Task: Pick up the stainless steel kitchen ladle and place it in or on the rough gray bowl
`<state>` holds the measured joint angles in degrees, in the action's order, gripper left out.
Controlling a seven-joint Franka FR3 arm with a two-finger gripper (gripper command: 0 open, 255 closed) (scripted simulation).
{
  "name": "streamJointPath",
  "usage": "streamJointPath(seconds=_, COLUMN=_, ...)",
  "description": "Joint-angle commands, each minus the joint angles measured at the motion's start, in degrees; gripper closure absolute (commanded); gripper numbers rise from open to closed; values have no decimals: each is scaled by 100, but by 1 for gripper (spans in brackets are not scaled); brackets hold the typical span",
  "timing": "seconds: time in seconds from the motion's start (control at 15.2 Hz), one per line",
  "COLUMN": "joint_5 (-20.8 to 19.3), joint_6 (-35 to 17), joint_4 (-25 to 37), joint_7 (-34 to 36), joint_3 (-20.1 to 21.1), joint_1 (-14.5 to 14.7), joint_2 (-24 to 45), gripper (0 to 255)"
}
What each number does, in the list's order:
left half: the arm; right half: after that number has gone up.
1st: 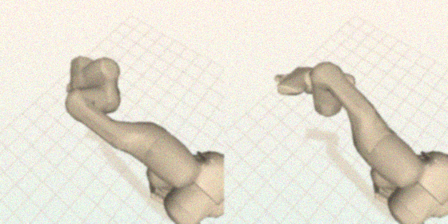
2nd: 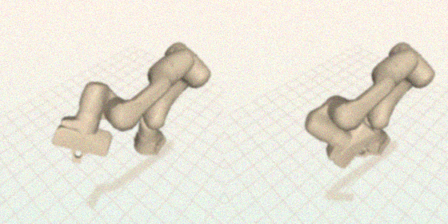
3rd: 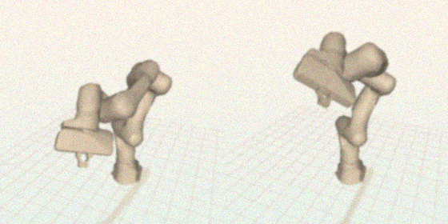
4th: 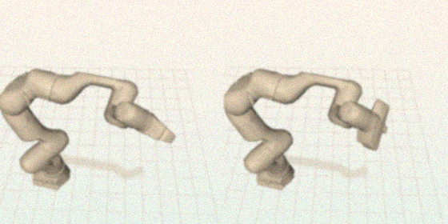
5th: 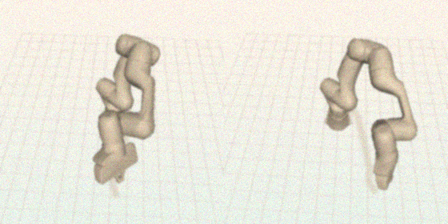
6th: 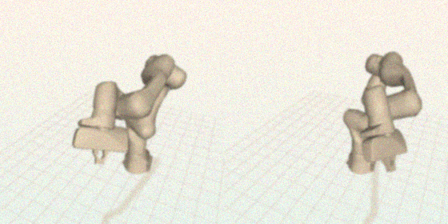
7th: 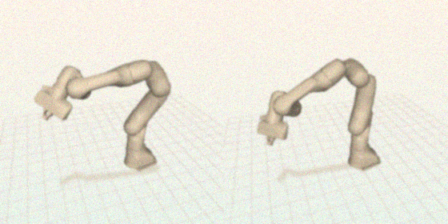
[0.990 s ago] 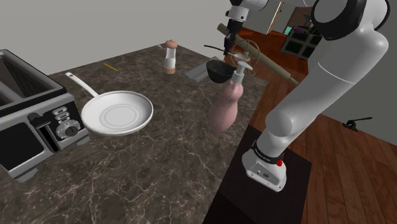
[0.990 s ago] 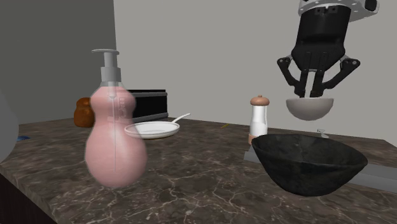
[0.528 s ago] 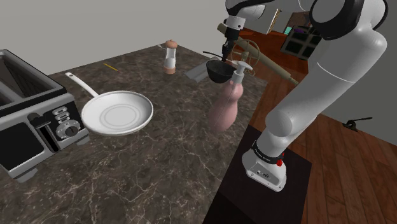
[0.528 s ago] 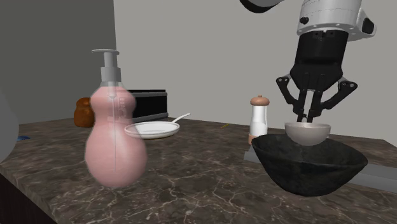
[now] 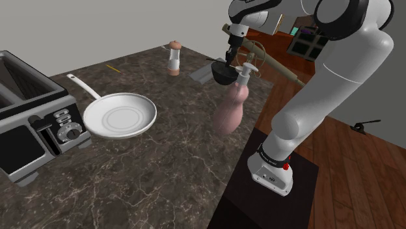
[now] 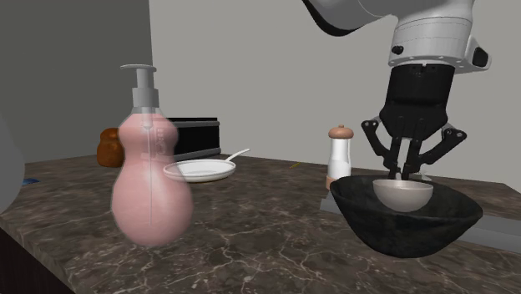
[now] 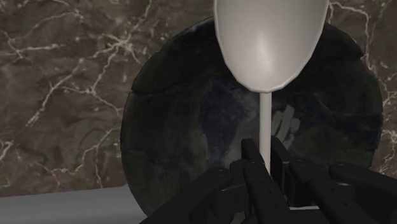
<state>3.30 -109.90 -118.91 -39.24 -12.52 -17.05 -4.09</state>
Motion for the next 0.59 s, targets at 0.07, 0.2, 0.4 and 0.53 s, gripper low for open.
streamJointPath(seconds=0.07, joint_5=1, joint_6=-9, joint_4=-10, joint_7=0, joint_3=0, joint_1=0, joint_2=0, gripper=255)
streamJointPath(seconds=0.2, joint_5=1, joint_6=-9, joint_4=-10, joint_7=0, joint_3=0, joint_1=0, joint_2=0, gripper=255)
streamJointPath(seconds=0.4, joint_5=1, joint_6=-9, joint_4=-11, joint_7=1, joint_3=1, joint_1=1, joint_2=-1, gripper=0)
streamJointPath(seconds=0.53, joint_5=1, joint_6=-9, joint_4=-11, joint_7=0, joint_3=1, joint_1=1, joint_2=-1, gripper=0)
